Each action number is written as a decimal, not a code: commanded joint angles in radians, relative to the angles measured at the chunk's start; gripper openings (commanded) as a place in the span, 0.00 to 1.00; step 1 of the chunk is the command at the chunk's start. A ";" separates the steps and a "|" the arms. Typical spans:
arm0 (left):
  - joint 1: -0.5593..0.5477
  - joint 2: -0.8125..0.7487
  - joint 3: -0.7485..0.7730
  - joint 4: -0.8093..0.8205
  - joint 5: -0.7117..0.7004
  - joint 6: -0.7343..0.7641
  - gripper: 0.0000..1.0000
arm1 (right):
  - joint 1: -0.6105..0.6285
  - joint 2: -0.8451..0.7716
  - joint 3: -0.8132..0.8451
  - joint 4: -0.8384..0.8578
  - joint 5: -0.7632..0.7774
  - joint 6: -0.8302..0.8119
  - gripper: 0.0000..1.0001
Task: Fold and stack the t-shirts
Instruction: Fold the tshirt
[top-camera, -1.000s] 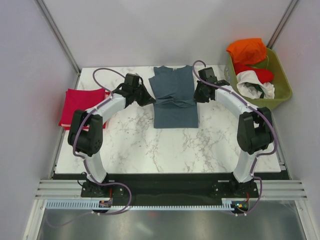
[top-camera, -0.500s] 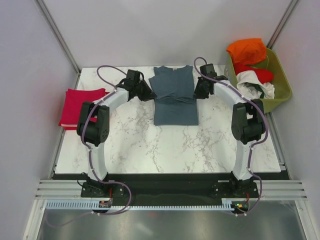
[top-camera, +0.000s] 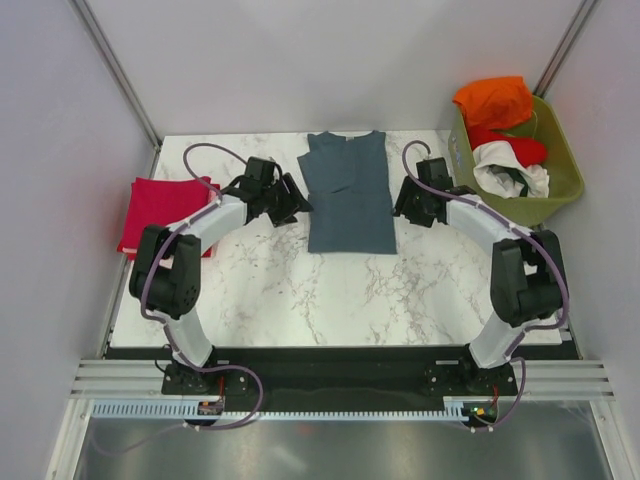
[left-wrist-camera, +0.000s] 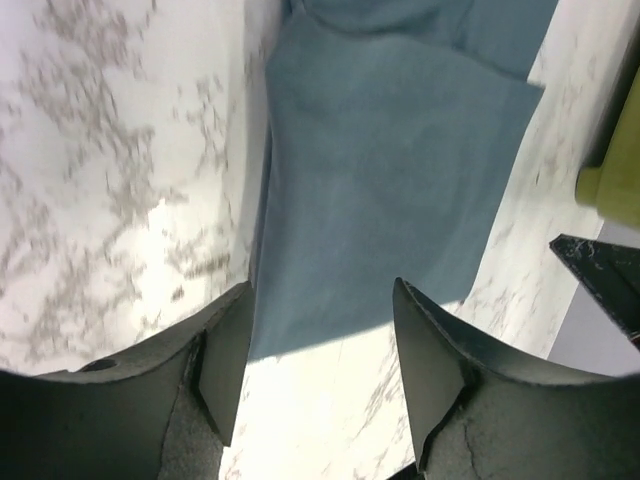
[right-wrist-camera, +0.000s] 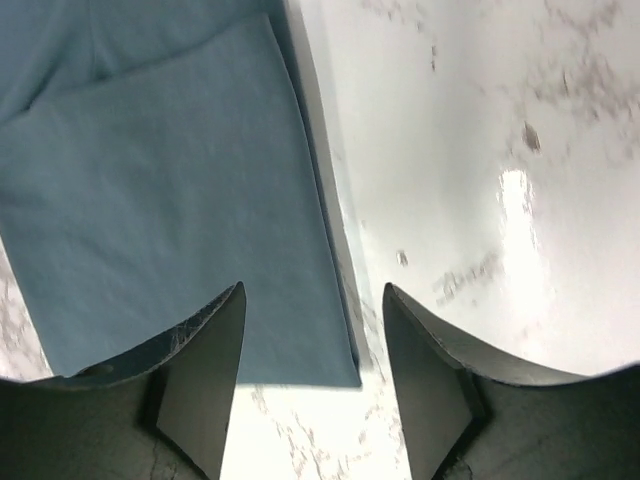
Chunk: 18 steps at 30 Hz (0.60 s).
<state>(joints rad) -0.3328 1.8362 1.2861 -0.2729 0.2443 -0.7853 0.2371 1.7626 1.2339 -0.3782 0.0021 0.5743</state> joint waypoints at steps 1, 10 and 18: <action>-0.031 -0.124 -0.106 0.046 -0.011 0.054 0.64 | -0.004 -0.109 -0.108 0.094 -0.042 -0.013 0.63; -0.078 -0.135 -0.249 0.112 -0.002 0.043 0.53 | 0.001 -0.130 -0.284 0.156 -0.145 -0.016 0.47; -0.109 -0.081 -0.266 0.143 0.004 0.034 0.48 | 0.004 -0.081 -0.323 0.200 -0.192 -0.022 0.44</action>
<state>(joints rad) -0.4297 1.7260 1.0229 -0.1844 0.2420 -0.7773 0.2382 1.6600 0.9215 -0.2321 -0.1612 0.5690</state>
